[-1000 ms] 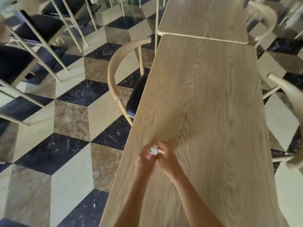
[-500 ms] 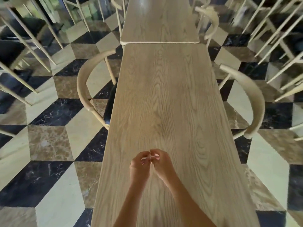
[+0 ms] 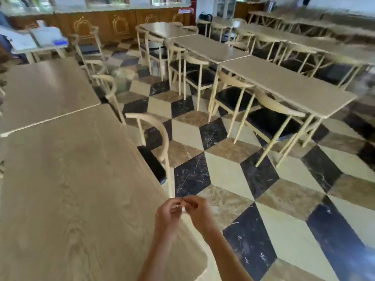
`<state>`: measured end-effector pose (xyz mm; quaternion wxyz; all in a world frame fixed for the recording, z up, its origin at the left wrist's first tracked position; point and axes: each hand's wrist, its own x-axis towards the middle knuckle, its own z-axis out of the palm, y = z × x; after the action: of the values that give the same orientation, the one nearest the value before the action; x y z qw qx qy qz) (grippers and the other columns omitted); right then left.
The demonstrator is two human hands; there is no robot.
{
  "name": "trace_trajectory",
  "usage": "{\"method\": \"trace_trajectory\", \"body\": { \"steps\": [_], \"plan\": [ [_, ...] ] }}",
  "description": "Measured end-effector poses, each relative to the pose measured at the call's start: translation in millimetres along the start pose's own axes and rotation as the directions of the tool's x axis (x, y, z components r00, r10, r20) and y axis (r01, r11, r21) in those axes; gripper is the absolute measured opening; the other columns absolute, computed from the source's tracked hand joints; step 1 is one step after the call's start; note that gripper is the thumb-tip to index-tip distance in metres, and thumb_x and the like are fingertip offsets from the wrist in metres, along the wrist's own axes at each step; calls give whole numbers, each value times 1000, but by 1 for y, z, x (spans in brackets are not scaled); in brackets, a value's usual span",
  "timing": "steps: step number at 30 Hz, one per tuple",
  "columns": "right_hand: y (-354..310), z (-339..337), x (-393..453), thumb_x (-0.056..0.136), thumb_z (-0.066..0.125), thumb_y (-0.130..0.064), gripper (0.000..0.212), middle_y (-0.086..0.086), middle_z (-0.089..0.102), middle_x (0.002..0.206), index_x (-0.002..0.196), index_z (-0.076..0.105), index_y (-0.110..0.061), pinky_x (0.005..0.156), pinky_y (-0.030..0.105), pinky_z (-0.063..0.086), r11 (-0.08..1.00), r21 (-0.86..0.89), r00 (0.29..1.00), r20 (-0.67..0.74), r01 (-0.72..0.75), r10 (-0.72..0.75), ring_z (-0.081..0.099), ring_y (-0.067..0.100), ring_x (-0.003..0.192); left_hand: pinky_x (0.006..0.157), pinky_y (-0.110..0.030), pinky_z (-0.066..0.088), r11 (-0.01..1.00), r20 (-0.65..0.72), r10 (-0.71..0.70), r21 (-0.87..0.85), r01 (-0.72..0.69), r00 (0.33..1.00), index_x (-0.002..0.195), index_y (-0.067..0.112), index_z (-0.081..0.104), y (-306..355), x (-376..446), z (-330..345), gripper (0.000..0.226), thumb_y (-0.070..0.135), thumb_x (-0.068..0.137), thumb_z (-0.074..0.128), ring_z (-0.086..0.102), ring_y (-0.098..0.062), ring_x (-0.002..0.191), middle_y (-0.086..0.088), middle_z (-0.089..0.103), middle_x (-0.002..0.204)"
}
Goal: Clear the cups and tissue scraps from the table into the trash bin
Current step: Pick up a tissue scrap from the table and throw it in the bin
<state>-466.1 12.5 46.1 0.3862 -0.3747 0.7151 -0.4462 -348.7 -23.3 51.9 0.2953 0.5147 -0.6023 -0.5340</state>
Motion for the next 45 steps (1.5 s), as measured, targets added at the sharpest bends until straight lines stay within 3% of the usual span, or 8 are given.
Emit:
{"method": "trace_trajectory", "body": {
  "steps": [4,8,13,19,23,27,35,45],
  "plan": [
    [39,-151,-61,91,63,-11,18,-17,72,78,97,78,-19,68,11,50,998,58,975,-217,-35,47,66,-6,72,74,-25,57,999,237,43,7,-46,971,87,27,75,53,-49,142,13,15,86,71,74,-11,84,7,79,84],
    [75,-284,-130,90,62,-12,15,3,77,82,88,77,-13,64,19,45,995,92,879,-472,-26,67,61,4,66,64,-17,56,992,465,108,8,-127,878,74,33,75,95,-98,278,28,6,82,74,73,-7,75,16,77,78],
    [126,-406,-201,82,66,-4,34,-13,76,66,66,77,-32,58,14,47,976,217,707,-687,-20,167,65,-2,58,73,-31,59,981,668,134,17,-195,732,89,18,78,125,-158,419,7,19,82,78,76,-20,80,3,79,78],
    [196,-525,-266,75,66,-3,16,-5,74,66,80,79,-11,59,19,49,950,311,479,-829,-31,288,64,0,60,67,-20,56,977,862,82,29,-210,501,82,23,75,142,-224,574,2,22,84,77,75,-10,75,7,78,76],
    [242,-598,-286,78,68,-6,11,11,78,75,82,78,-9,64,33,61,913,406,333,-866,34,372,75,21,72,66,-27,60,970,932,58,33,-242,358,84,17,76,150,-251,675,9,9,86,73,76,-18,76,-2,78,76],
    [277,-663,-294,76,65,-11,13,3,77,72,81,77,-13,58,22,53,898,439,194,-881,-3,431,71,8,65,80,-44,61,961,964,-8,81,-266,265,85,13,75,161,-271,761,11,4,86,71,75,-27,83,-9,77,80],
    [345,-779,-319,78,63,-21,16,0,77,75,85,78,-18,67,32,56,857,513,108,-850,-50,515,72,11,71,60,-15,56,932,989,-66,108,-347,130,85,21,76,172,-308,905,12,9,84,72,72,-3,72,11,77,75],
    [509,-903,-343,78,68,-25,11,-8,78,78,86,76,-24,71,26,56,747,656,121,-738,-104,664,72,5,75,76,-32,58,885,968,-188,240,-400,165,78,24,76,108,-357,1094,22,1,79,76,75,-16,77,2,78,75]
  ]
}}
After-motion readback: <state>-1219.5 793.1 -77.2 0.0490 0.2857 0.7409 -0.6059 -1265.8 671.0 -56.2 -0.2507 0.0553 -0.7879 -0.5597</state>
